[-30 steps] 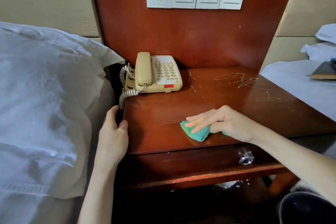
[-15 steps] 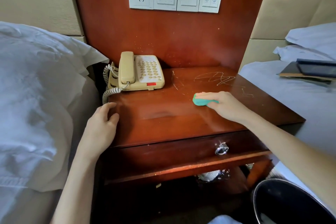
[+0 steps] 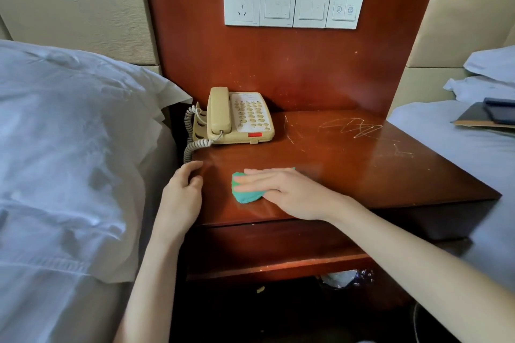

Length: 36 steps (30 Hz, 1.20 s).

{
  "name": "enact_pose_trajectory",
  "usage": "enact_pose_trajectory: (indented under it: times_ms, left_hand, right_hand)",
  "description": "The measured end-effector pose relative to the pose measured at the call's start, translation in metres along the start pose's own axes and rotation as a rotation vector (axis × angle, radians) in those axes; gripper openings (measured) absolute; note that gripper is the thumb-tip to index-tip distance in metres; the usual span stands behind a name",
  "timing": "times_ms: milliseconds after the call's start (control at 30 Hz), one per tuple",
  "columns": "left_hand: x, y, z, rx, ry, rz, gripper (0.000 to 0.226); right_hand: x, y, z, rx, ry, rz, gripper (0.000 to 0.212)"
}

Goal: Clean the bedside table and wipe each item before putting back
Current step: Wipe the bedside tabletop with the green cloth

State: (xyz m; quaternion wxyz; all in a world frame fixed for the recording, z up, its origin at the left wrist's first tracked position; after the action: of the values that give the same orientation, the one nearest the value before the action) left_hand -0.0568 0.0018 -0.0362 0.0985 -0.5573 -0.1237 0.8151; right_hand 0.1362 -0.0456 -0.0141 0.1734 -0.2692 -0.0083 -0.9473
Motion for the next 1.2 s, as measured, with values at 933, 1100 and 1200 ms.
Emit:
enact_pose_trajectory:
  times_ms: [933, 1100, 1200]
  left_hand:
    - [-0.071, 0.018, -0.123, 0.365, -0.726, -0.425, 0.049]
    - [-0.064, 0.022, -0.121, 0.357, -0.803, -0.382, 0.054]
    - [-0.065, 0.026, -0.123, 0.351, -0.819, -0.374, 0.055]
  right_hand:
    - [-0.178, 0.171, 0.124, -0.576, 0.086, -0.524, 0.053]
    - [-0.213, 0.161, 0.145, -0.577, 0.151, -0.709, 0.051]
    - [-0.221, 0.138, 0.152, -0.583, 0.144, -0.792, 0.051]
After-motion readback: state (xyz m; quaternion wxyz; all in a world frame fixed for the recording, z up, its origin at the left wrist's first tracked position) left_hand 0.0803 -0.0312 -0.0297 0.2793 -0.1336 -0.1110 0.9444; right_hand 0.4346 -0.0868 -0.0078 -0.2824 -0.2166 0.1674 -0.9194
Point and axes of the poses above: each hand's wrist, its own y-axis away from the middle knuckle, its own z-axis out of the back of the hand, x = y × z, the point moved 4 cm from there along -y, towards the middle knuckle, and after that the axes turned 8 degrees about -z, right-handed, at the moved point
